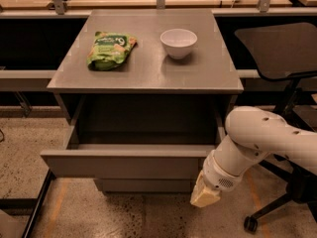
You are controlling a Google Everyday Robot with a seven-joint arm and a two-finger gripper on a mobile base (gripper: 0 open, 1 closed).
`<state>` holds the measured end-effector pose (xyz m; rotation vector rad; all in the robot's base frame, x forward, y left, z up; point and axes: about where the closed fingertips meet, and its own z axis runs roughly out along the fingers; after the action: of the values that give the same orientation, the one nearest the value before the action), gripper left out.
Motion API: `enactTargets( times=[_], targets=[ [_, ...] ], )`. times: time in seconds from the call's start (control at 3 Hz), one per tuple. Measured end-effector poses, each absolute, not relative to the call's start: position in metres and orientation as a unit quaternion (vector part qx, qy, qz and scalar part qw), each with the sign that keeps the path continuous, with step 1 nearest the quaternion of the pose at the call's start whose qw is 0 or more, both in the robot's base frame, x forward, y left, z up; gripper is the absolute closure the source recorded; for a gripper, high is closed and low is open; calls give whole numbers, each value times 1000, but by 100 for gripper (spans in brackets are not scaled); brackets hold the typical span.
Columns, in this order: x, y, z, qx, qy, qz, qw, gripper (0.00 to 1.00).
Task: Close top drawer
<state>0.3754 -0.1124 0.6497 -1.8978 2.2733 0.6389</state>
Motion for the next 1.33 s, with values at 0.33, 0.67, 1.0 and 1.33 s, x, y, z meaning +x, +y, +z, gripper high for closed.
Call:
enactTargets(
  times=[0.33,0.67,1.0,1.33],
  targets=[
    [375,-112,650,-625,749,211,56,100],
    [392,-109,645,-637,742,196,65,100],
    [439,-107,646,-664,724,158,98,100],
    [484,-113,652,-690,702,120,133,100]
  ],
)
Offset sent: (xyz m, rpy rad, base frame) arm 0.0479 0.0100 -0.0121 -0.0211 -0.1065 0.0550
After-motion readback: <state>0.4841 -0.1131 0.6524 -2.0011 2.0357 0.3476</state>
